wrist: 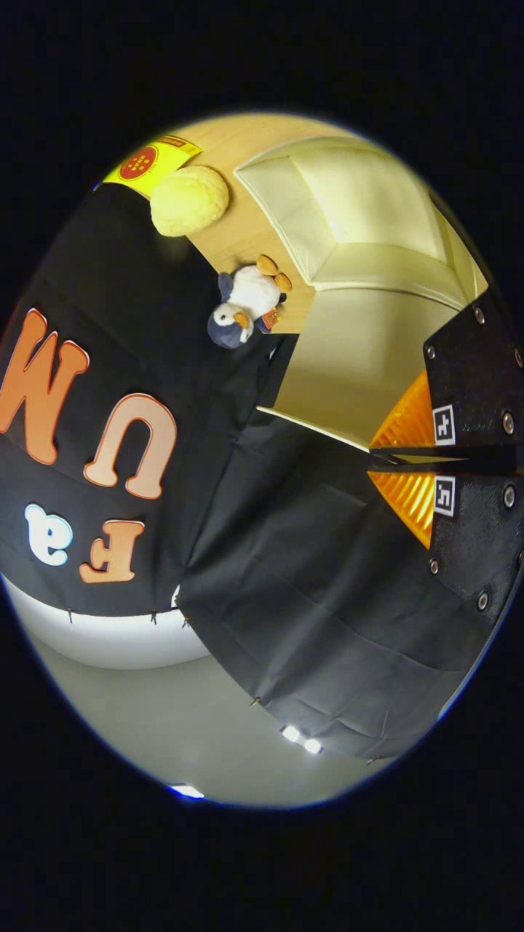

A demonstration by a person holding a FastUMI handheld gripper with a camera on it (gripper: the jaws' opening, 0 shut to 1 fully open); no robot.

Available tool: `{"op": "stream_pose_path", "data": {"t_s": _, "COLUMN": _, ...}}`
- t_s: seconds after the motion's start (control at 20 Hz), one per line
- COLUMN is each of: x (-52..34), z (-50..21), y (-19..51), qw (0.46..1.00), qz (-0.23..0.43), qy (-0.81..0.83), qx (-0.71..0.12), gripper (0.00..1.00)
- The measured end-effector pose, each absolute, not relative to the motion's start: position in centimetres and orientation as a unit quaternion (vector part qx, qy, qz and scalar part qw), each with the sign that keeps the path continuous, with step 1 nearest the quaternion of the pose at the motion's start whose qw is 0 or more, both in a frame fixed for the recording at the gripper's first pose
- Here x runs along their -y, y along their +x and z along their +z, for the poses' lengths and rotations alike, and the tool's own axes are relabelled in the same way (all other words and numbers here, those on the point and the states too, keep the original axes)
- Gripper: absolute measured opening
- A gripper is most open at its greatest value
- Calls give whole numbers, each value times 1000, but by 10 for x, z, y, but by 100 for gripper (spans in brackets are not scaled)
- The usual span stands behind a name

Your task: Open the storage box then place both shoes into the box .Put the left shoe in first, then the right shoe, with the right side of both shoes facing outward in a uniform manner.

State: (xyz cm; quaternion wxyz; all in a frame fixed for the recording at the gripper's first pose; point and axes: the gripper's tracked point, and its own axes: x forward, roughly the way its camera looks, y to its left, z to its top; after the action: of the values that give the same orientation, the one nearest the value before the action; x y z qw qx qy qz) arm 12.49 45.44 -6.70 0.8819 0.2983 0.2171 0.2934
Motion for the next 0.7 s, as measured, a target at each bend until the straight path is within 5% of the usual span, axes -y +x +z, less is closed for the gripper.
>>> {"op": "stream_pose_path", "data": {"t_s": 0.3, "x": -504, "z": -105, "y": 133, "qw": 879, "qz": 292, "qy": 277, "qx": -255, "gripper": 8}}
{"op": "stream_pose_path", "data": {"t_s": 0.4, "x": -506, "z": -114, "y": 132, "qw": 881, "qz": 287, "qy": 270, "qx": -260, "gripper": 26}}
{"op": "stream_pose_path", "data": {"t_s": 0.55, "x": -496, "z": -114, "y": 138, "qw": 892, "qz": 270, "qy": 256, "qx": -257, "gripper": 88}}
{"op": "stream_pose_path", "data": {"t_s": 0.6, "x": -487, "z": -113, "y": 138, "qw": 897, "qz": 262, "qy": 250, "qx": -253, "gripper": 97}}
{"op": "stream_pose_path", "data": {"t_s": 0.7, "x": -465, "z": -110, "y": 139, "qw": 909, "qz": 244, "qy": 239, "qx": -239, "gripper": 98}}
